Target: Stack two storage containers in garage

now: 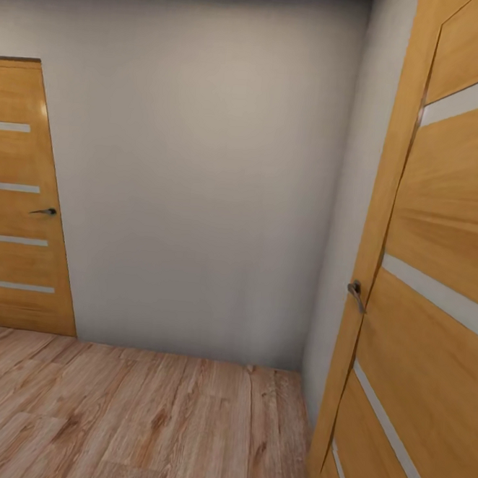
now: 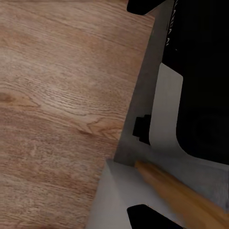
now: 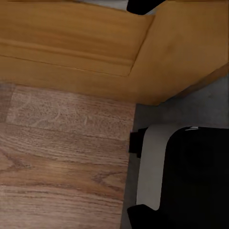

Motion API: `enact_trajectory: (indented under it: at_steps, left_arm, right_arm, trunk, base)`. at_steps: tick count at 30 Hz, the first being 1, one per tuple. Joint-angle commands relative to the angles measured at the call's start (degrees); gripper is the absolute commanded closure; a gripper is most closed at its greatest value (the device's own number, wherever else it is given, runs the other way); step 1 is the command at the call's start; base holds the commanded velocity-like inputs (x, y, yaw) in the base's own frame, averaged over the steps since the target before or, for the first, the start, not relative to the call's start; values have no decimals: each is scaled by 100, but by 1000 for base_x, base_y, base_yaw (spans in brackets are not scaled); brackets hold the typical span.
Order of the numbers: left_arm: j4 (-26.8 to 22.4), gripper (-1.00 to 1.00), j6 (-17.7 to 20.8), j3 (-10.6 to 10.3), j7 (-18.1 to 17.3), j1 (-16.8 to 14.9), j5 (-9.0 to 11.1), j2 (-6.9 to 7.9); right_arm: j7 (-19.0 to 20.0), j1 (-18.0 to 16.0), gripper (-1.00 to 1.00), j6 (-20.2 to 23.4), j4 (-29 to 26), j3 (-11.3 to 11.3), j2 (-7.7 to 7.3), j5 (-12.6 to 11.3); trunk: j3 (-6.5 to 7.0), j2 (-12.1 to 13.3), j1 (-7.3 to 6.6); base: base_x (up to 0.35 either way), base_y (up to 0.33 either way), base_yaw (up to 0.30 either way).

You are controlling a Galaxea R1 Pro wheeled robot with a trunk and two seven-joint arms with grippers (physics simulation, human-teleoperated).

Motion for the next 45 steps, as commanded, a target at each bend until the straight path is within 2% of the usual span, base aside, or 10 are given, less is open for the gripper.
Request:
enact_trajectory:
  at_steps: [1,39,45]
  left_arm:
    - [0,-100,1,-48,13,-4,47,1]
    - [0,-100,2,-48,31,-2,55,9]
    - [0,-100,2,-48,31,-4,55,9]
  right_arm:
    - [-22,-8,-100,-25,16,41,1,0]
    - [-19,-8,-100,-27,16,41,9,1]
    - [-25,-8,-100,-34,16,41,2,2]
  trunk:
    - [-7,-4,4]
    - [-7,-4,4]
    - [-7,-4,4]
  base:
    - [314,0,0]
    - [322,0,0]
    - [323,0,171]
